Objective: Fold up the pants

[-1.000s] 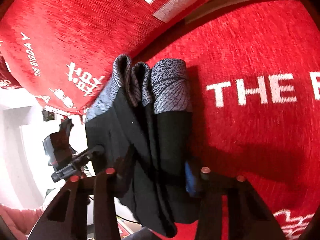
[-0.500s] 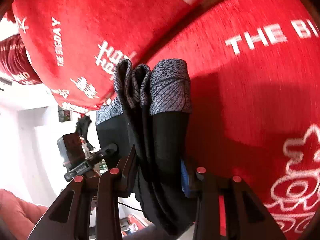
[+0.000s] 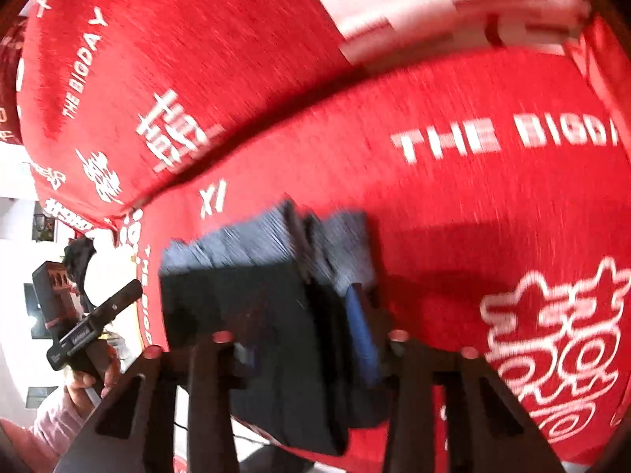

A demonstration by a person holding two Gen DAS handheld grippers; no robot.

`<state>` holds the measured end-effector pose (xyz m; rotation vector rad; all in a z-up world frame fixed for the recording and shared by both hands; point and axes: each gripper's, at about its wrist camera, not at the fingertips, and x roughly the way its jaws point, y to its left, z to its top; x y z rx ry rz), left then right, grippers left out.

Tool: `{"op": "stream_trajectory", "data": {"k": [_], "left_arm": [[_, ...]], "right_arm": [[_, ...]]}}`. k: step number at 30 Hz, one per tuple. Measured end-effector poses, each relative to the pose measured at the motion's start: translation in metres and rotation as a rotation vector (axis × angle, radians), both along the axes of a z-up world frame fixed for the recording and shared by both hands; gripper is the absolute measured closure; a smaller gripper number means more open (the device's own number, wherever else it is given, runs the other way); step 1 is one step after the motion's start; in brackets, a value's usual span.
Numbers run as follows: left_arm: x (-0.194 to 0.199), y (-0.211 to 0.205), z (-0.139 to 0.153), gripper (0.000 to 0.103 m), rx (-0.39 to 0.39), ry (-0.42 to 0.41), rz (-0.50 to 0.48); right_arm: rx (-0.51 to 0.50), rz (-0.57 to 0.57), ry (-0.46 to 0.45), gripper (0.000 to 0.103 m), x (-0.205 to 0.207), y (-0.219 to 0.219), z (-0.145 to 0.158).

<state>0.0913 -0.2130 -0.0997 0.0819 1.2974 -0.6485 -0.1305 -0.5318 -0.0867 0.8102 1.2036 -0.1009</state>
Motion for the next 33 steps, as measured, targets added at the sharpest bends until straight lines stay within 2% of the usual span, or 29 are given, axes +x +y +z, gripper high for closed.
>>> {"op": "stream_trajectory", "data": {"k": [4,5,7,9,11,14,19,23,25,27,30,33], "left_arm": [[0.002,-0.036,-0.011,0.007,-0.014,-0.014,-0.061],[0.003,-0.041,-0.019,0.007,-0.004,-0.01,-0.07],[0.002,-0.042,-0.041,0.007,0.051,0.001,-0.07],[0.002,-0.041,-0.059,0.007,0.104,-0.004,-0.07],[0.006,-0.037,-0.07,0.002,0.069,0.023,-0.046],[0.012,-0.037,-0.076,0.0,0.073,0.053,-0.025],[0.004,-0.036,-0.056,0.0,0.122,0.011,-0.006],[-0.005,-0.015,-0.037,0.0,0.116,0.013,0.036],[-0.013,-0.008,-0.03,0.0,0.134,0.011,0.039],[-0.025,-0.003,-0.024,0.0,0.163,0.004,0.031],[-0.047,-0.003,-0.019,0.0,0.209,-0.002,-0.001],[-0.068,-0.01,-0.025,0.0,0.239,0.008,-0.042]], "right_arm": [[-0.018,0.055,0.022,0.085,0.034,0.009,-0.009],[-0.02,0.069,0.041,0.087,0.038,0.011,-0.015],[-0.069,0.092,0.064,0.089,0.039,0.013,-0.026],[-0.074,0.088,0.08,0.089,0.034,0.013,-0.036],[-0.067,0.08,0.083,0.089,0.029,0.01,-0.042],[-0.084,0.095,0.082,0.089,0.033,0.01,-0.049],[-0.069,0.075,0.081,0.089,0.026,0.009,-0.045],[-0.064,0.075,0.104,0.089,0.009,0.014,-0.037],[-0.105,0.077,0.127,0.087,-0.003,0.02,-0.029],[-0.134,0.077,0.14,0.086,-0.015,0.026,-0.02],[-0.125,0.077,0.137,0.086,-0.036,0.039,-0.006],[-0.135,0.114,0.132,0.086,-0.048,0.056,0.006]]}}
